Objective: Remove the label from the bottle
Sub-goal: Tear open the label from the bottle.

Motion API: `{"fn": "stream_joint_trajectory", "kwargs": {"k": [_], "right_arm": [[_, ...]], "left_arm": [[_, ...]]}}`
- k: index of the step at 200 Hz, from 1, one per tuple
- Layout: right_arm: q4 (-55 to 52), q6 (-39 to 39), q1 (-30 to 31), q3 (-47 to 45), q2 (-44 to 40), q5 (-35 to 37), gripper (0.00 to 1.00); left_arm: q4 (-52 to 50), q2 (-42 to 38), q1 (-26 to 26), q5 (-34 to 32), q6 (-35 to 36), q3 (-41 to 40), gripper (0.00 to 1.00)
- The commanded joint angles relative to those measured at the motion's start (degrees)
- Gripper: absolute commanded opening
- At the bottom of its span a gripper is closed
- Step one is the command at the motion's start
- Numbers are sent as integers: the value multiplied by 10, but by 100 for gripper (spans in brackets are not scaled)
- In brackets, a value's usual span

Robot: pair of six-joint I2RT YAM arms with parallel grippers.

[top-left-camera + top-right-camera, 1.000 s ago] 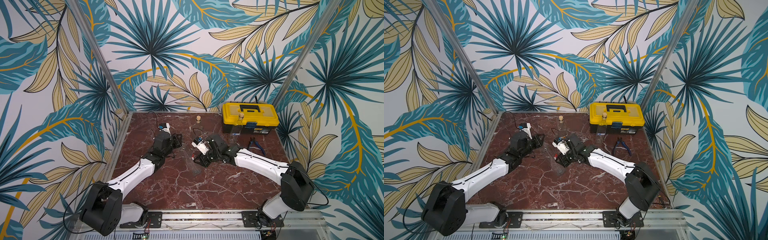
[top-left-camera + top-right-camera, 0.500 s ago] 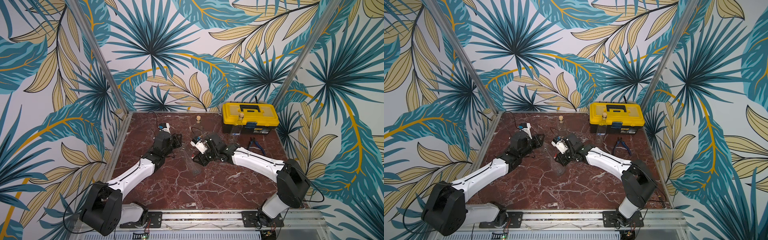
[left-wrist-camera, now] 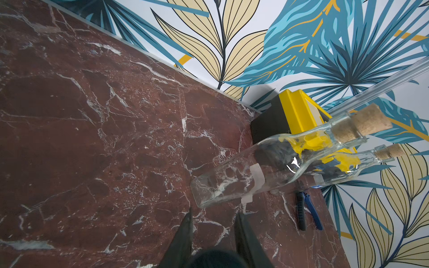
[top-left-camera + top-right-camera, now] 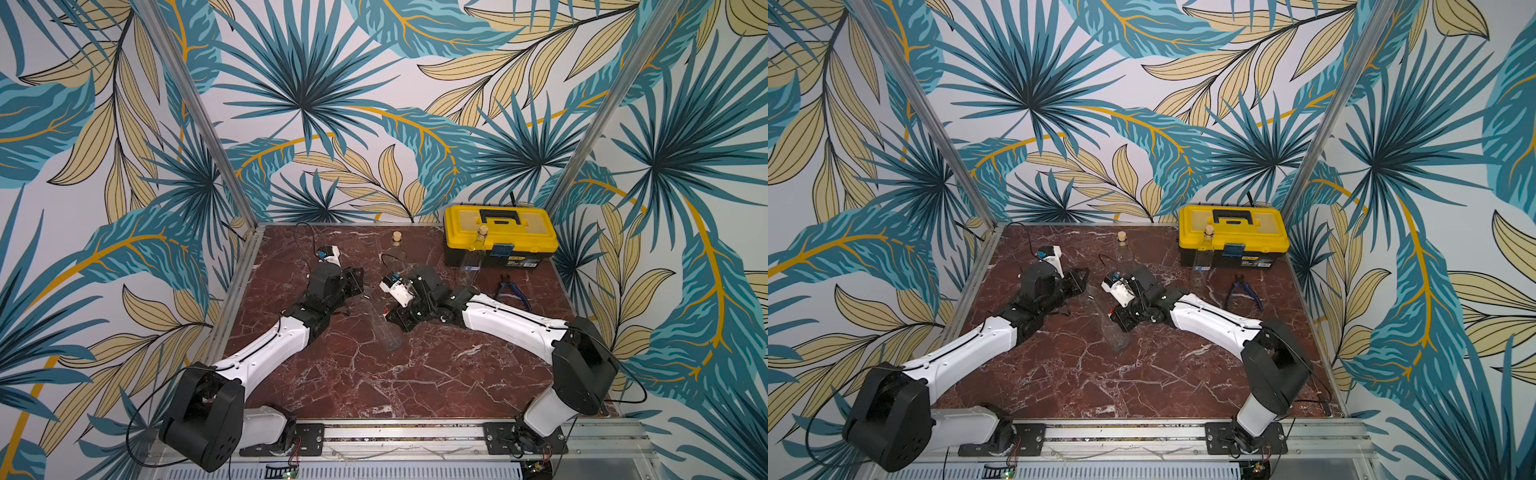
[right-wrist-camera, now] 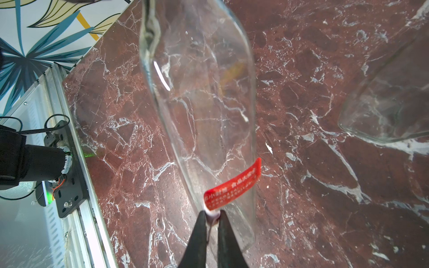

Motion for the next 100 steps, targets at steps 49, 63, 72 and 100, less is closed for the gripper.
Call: {"fn": "stream_joint_trajectory", "kwargs": {"k": [49, 63, 72, 100], "right_arm": [[-17, -8, 2, 5, -6, 18, 6], [-17, -8, 2, 3, -8, 18, 5], [-18, -8, 3, 2, -9, 18, 5], [-20, -7, 3, 3, -9, 15, 17]], "left_arm": [[17, -1, -3, 4, -3, 17, 0], [17, -1, -3, 5, -3, 17, 0], [17, 0, -3, 5, -3, 17, 0], [17, 1, -3, 6, -4, 16, 0]]}}
